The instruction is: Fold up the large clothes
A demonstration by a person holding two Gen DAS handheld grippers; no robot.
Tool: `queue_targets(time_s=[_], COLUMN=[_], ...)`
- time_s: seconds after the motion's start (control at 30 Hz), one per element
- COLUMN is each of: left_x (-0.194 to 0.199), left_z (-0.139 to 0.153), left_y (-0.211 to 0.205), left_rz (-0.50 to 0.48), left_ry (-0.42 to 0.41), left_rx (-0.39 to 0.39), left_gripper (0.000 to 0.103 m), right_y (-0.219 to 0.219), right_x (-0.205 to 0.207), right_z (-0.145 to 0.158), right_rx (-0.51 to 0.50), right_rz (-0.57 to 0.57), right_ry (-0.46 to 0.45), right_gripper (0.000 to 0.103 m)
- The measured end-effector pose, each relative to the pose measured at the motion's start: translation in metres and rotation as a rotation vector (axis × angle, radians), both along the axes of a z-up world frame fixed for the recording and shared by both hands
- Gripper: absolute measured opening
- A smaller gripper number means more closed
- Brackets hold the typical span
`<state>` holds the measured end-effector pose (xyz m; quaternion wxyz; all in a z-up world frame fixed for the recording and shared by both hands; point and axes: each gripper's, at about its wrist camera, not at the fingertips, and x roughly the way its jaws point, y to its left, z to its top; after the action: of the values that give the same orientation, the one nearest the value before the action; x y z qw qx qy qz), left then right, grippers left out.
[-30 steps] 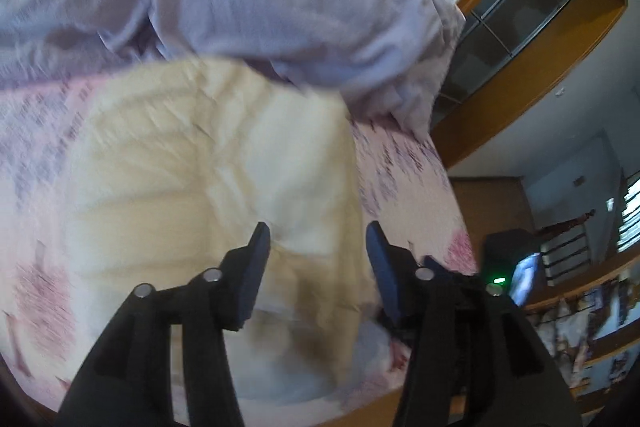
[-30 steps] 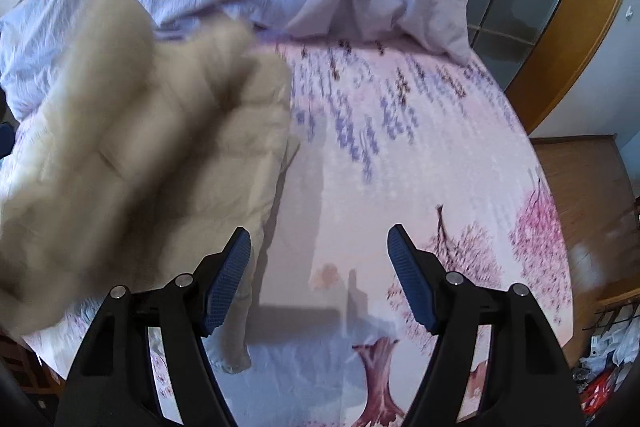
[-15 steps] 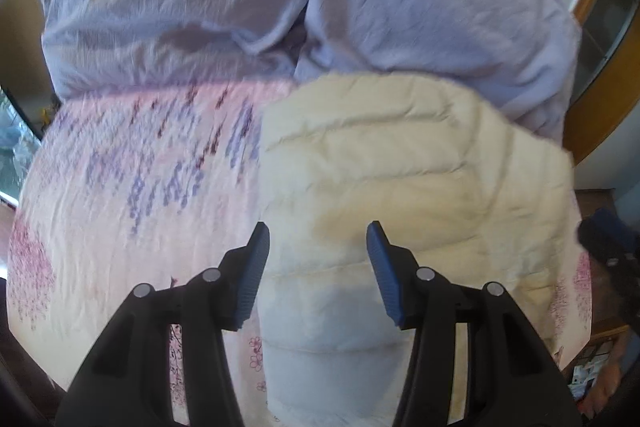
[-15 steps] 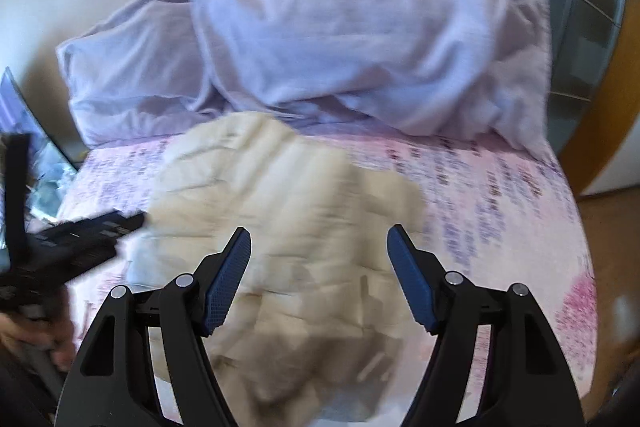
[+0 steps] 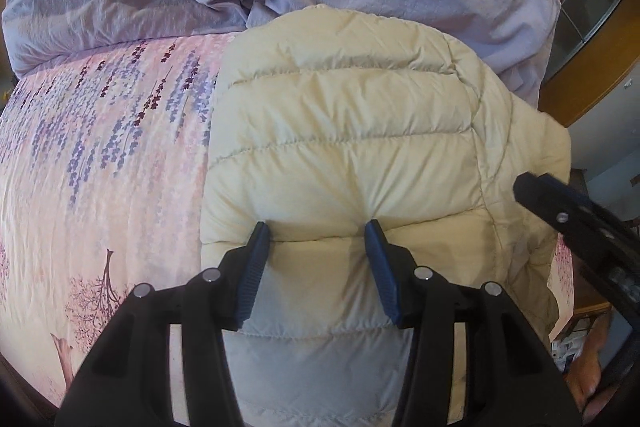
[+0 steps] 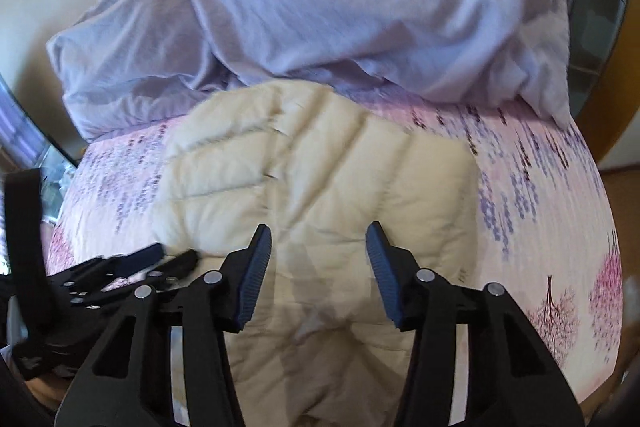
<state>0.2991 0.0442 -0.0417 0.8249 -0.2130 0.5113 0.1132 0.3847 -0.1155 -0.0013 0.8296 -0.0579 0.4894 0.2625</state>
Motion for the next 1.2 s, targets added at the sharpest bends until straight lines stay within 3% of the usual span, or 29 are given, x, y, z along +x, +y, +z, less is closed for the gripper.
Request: queue_targets(time_s=[0.17, 0.4, 0.63, 1.2], left_x=[0.000, 0.015, 0.033, 0.043], left_z=[0.011, 0.021, 0.008, -0.032], left_y=[0.003, 0.013, 0.005, -0.007], left_rz=[-0.018, -0.034, -0.073, -0.100], left_ry=[-0.015, -0.032, -0.043, -0.031], left_rx=[0.033, 0.170, 0.307, 0.353], left_gripper=[0.051, 0.051, 0.061, 0.071], right_y=[-0.010, -0.019, -0.023, -0.029], right_x=[0.009, 0.011, 0.009, -0.001], right_z=[-0.021, -0.041, -0.063, -0.090], right_rx=[-0.047, -0.075, -0.080, -0.035], right_rz=[-0.038, -0.074, -0.091, -0.119], right_ry=[0.033, 0.041, 0.031, -0.086], right_gripper=[0.044, 0.043, 0.043, 0.045])
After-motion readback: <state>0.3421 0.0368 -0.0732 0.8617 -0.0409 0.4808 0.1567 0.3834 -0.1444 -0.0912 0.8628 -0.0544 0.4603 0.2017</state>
